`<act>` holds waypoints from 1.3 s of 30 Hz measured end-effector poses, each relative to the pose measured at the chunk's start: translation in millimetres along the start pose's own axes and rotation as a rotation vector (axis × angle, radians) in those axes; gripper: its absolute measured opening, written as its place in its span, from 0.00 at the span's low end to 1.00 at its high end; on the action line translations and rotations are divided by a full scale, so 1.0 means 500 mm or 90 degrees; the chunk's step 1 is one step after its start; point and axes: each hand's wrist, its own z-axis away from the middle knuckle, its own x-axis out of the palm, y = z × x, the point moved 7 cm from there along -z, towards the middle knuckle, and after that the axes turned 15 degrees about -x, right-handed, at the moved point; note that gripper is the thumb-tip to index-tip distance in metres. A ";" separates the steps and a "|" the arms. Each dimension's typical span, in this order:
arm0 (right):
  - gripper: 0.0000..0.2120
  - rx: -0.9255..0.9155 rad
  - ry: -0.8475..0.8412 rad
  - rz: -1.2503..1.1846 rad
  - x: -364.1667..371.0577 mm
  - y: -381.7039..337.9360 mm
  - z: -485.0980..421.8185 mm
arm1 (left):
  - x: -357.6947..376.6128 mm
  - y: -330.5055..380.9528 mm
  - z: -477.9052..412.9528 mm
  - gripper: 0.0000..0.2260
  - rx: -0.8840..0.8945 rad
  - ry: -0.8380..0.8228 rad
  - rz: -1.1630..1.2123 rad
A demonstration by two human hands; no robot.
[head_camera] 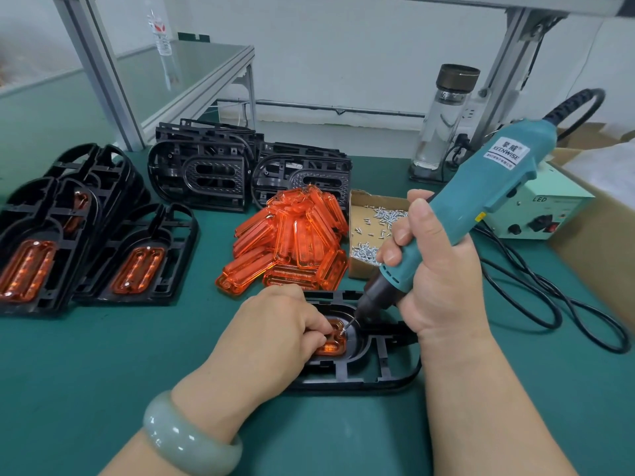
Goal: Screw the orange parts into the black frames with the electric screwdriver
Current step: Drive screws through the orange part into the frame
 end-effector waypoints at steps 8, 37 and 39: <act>0.18 -0.018 -0.148 -0.019 0.044 -0.010 0.009 | 0.001 0.002 -0.001 0.08 0.012 -0.003 -0.013; 0.09 0.014 -0.212 -0.029 0.079 0.000 0.019 | 0.001 0.008 -0.003 0.07 0.037 -0.008 -0.008; 0.07 0.015 -0.206 -0.024 0.077 0.001 0.018 | 0.001 0.008 -0.003 0.07 0.037 -0.008 -0.015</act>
